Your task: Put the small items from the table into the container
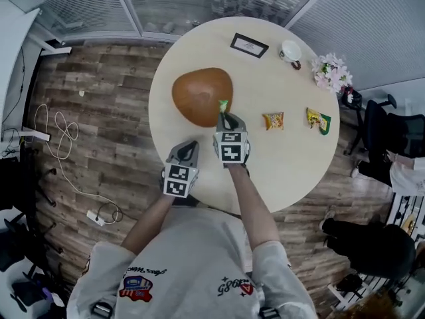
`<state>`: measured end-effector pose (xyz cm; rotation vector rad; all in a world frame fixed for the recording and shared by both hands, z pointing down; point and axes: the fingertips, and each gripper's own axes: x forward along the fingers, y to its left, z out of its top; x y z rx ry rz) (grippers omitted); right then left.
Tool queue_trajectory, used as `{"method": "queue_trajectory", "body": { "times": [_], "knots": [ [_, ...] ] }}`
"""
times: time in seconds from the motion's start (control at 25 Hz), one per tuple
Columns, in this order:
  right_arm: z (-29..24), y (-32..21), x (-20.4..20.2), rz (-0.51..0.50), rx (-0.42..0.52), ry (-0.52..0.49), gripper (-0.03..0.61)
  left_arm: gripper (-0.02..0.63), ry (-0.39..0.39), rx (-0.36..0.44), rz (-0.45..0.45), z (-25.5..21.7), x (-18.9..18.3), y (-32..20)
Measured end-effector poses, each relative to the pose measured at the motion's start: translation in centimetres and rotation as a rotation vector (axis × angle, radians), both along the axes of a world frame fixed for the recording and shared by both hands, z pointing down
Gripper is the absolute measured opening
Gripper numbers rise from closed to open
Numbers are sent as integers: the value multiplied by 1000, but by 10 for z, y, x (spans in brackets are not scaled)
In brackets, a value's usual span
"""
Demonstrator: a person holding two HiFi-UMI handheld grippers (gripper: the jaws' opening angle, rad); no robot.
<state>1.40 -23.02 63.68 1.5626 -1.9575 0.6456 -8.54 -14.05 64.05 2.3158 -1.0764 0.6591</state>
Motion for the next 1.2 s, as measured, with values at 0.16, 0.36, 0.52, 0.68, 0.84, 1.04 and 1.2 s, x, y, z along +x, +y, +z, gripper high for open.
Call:
{"method": "queue_trajectory", "body": {
  "times": [0.16,0.36,0.52,0.68,0.84,1.04,1.2],
  "knots": [
    [13,-36,-33,-87,-37,35,37,8,-25,-9,-29,2,-19,0],
    [38,-43,-46,-95,-87,74,37,8,-25,-14,-57,-2,-38,7],
    [39,-38,-48,-89,-70,61,78,8,-35,-13,-63,-2,-44,10],
    [20,-22,-36,-66,-17,49,75,8,-9,-7,-79,-2,-35,10],
    [-6,11,-12,-31,53,7,33,8,10,-1,-79,-6,-16,6],
    [-21,62,35,47,77,-64,5,8,25,17,-73,-13,10,9],
    [-19,103,68,90,64,-95,3,8,22,22,-68,-14,31,17]
  ]
}}
